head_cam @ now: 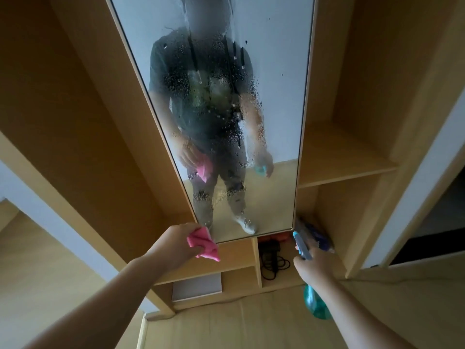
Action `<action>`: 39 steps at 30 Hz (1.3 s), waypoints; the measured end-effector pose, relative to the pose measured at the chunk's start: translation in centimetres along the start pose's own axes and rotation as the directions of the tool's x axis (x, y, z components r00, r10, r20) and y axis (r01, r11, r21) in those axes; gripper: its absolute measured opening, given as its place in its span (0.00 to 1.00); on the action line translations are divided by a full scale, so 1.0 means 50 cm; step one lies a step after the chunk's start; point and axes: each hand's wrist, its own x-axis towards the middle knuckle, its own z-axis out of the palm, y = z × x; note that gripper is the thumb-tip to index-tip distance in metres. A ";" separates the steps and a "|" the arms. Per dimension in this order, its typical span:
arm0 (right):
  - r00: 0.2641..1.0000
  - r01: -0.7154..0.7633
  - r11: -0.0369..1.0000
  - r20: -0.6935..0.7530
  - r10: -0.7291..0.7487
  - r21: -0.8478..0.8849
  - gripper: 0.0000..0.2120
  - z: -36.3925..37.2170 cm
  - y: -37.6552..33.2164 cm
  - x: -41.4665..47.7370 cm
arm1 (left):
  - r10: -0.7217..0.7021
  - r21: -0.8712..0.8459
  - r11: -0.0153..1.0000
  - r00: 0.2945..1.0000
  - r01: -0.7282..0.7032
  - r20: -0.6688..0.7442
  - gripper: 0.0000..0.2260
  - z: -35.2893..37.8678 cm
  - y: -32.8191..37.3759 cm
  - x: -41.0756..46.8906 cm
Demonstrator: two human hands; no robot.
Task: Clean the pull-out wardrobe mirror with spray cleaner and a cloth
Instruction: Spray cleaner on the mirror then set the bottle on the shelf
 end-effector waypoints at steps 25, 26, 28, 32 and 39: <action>0.982 0.043 0.999 0.187 -0.039 -0.019 0.10 0.122 0.028 0.031 | -0.179 -0.010 0.984 0.982 0.180 0.062 0.12 0.040 -0.141 -0.019; 0.966 0.099 0.995 0.242 -0.088 -0.033 0.12 0.132 0.021 0.027 | -0.182 -0.003 0.983 0.981 0.183 0.064 0.11 0.038 -0.140 -0.020; 0.943 0.165 0.986 0.299 -0.148 -0.035 0.14 0.153 0.005 0.020 | -0.174 0.021 0.985 0.983 0.173 0.057 0.11 0.034 -0.139 -0.023; 0.922 0.212 0.977 0.337 -0.191 -0.026 0.14 0.191 -0.014 0.012 | -0.180 0.027 0.983 0.983 0.179 0.041 0.10 0.022 -0.142 -0.034; 0.935 0.231 0.969 0.296 -0.196 -0.090 0.12 0.209 -0.019 0.004 | -0.178 0.001 0.984 0.984 0.178 0.025 0.09 0.011 -0.140 -0.053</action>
